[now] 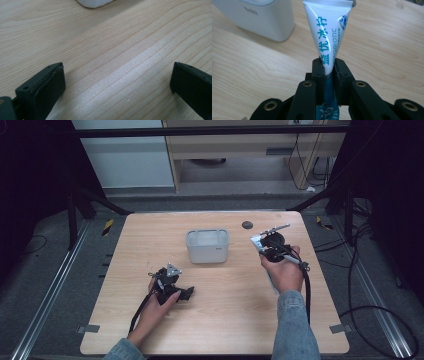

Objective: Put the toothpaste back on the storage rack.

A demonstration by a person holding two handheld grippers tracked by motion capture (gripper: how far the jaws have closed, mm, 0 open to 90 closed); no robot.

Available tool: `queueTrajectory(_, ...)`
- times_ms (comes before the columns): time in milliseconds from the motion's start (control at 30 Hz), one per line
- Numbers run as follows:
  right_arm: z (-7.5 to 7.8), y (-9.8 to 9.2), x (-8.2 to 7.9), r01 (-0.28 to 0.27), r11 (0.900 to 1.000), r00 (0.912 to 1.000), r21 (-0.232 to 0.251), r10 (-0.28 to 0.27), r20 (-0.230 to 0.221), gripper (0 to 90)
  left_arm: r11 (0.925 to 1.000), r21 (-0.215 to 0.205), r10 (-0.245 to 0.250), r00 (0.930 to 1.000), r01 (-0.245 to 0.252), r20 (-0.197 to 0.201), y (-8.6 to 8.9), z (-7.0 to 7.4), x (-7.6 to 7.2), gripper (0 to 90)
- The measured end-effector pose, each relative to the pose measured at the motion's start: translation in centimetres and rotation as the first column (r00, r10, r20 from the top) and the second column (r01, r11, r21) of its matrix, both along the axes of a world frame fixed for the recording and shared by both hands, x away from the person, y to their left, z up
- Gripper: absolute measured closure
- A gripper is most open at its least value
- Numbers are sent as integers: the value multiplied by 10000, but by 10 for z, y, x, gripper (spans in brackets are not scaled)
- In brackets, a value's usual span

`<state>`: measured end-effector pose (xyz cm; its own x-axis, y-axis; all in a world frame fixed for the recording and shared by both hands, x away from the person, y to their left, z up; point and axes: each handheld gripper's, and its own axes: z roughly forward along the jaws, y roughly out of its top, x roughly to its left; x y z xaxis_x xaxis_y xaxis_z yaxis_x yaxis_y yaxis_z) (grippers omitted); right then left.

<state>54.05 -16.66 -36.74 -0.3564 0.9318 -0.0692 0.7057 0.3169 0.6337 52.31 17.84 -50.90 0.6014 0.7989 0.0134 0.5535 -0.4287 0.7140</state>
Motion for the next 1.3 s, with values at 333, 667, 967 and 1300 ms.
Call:
queueTrajectory(333,18,6,-4,-80,9983,9960,573,29,894,802,10000,0,1,10000,-1,2,0,0,0,0)
queueTrajectory(667,27,3,-7,35,9970,9913,775,-136,1308,802,10000,7,-2,10000,2,-9,0,0,0,0)
queueTrajectory(967,30,5,-8,333,9939,9854,1048,-501,1626,802,10000,24,-19,10000,19,-8,0,0,0,0)
queueTrajectory(1300,39,16,2,470,9925,9748,1126,-701,2117,803,10000,39,-31,10000,31,0,0,0,1,0)
